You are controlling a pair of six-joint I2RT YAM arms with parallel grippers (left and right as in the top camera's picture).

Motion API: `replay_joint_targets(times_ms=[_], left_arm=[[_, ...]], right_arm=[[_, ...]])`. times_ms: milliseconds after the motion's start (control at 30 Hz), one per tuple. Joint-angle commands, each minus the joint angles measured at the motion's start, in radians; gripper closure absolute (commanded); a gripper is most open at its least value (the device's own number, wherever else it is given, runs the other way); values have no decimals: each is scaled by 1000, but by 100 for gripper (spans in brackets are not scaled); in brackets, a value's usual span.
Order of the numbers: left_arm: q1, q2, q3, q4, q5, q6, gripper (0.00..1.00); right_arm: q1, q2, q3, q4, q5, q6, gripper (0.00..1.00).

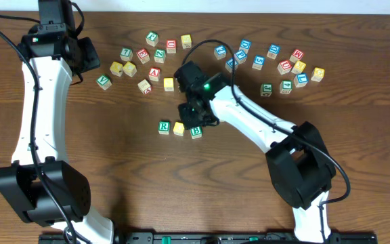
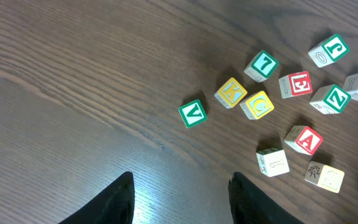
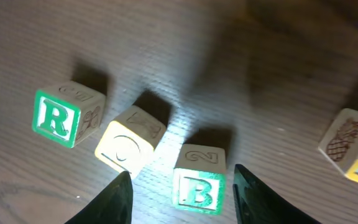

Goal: Spell out ROBOT

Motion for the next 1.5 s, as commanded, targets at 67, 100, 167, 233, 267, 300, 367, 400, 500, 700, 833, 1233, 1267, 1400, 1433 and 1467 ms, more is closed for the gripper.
replay_joint_targets(times_ms=[67, 100, 167, 233, 267, 300, 367, 400, 500, 700, 833, 1233, 1267, 1400, 1433, 1467], left_arm=[[2, -12, -8, -3, -10, 17, 51], [2, -12, -8, -3, -10, 17, 51], [2, -12, -8, -3, -10, 17, 51], [2, -12, -8, -3, -10, 17, 51], [2, -12, -8, -3, -10, 17, 51], [2, -12, -8, -3, -10, 16, 51], [2, -12, -8, -3, -10, 17, 51], [2, -12, -8, -3, -10, 17, 52], [2, -12, -8, -3, -10, 17, 51], [2, -12, -8, -3, -10, 17, 51], [2, -12, -8, -3, -10, 17, 51], [2, -12, -8, -3, -10, 17, 51], [2, -12, -8, -3, -10, 17, 52], [2, -12, -8, -3, -10, 17, 51], [2, -12, -8, -3, -10, 16, 51], [2, -12, -8, -3, -10, 16, 51]], right_arm=[[-4, 18, -12, -1, -5, -3, 53], [-4, 18, -13, -1, -5, -3, 53], [-4, 18, -14, -5, -5, -2, 53], [-3, 18, -19, -5, -5, -2, 52], [-1, 18, -21, -4, -4, -2, 52], [0, 19, -23, -4, -4, -2, 52], [3, 21, -24, -5, -4, -2, 52], [3, 23, -24, -5, -4, -2, 52], [5, 27, -26, -6, -5, -2, 52], [6, 27, -27, -15, -5, 6, 51], [6, 27, -27, -20, -5, 13, 50], [6, 33, -27, -24, -5, 13, 50], [6, 34, -27, -24, -5, 13, 51], [9, 34, -29, -35, -5, 17, 52], [11, 34, -32, -35, -5, 20, 52], [14, 34, -38, -34, -5, 21, 52]])
